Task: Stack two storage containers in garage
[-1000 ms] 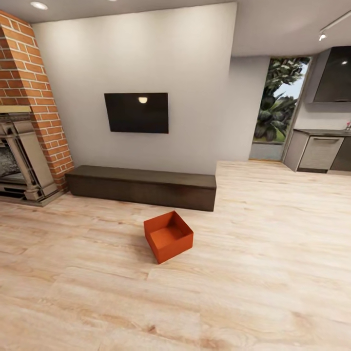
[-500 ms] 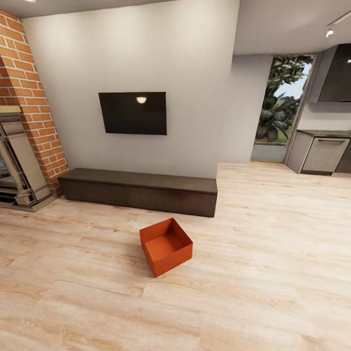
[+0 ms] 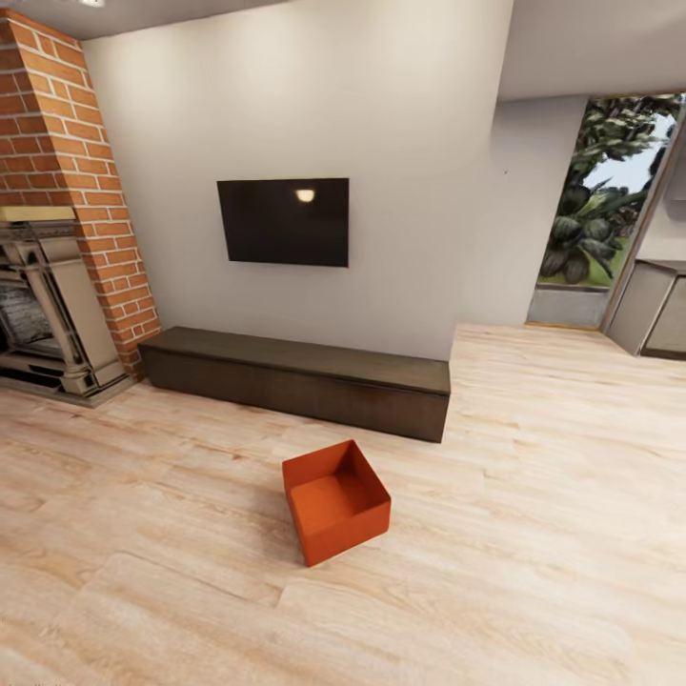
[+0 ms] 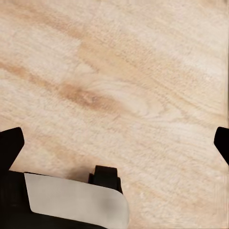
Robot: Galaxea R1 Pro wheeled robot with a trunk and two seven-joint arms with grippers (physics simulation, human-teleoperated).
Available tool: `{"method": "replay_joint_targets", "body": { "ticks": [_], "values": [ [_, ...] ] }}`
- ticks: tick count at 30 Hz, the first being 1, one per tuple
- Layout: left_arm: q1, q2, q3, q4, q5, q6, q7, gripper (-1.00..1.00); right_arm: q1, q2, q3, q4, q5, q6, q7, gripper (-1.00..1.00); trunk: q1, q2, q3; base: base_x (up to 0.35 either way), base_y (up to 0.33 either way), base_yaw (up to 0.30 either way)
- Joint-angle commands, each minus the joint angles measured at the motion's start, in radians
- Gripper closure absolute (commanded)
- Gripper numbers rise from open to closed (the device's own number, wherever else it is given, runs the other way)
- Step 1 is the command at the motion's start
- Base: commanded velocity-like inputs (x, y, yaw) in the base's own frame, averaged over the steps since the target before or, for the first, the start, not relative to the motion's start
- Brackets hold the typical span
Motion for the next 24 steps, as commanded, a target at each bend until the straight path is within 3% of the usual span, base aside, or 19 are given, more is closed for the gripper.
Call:
{"method": "replay_joint_targets", "body": {
  "ticks": [1, 8, 24],
  "values": [
    [-0.001, 0.000, 0.001, -0.001, 0.006, 0.002, 0.006, -1.00, 0.000, 0.000, 0.002, 0.000, 0.005, -0.002, 0.000, -1.00, 0.000, 0.000, -0.001, 0.276, -0.232, 0.274],
    [-0.001, -0.001, 0.001, -0.001, 0.008, 0.001, 0.010, -1.00, 0.000, -0.001, 0.002, 0.000, 0.005, -0.002, 0.000, -1.00, 0.000, 0.000, -0.001, 0.213, -0.180, 0.279],
    [-0.001, -0.001, 0.001, -0.001, 0.009, -0.001, 0.010, -1.00, 0.000, 0.000, 0.002, 0.000, 0.004, -0.002, 0.000, -1.00, 0.000, 0.000, -0.001, 0.013, -0.011, 0.275]
  ]
}}
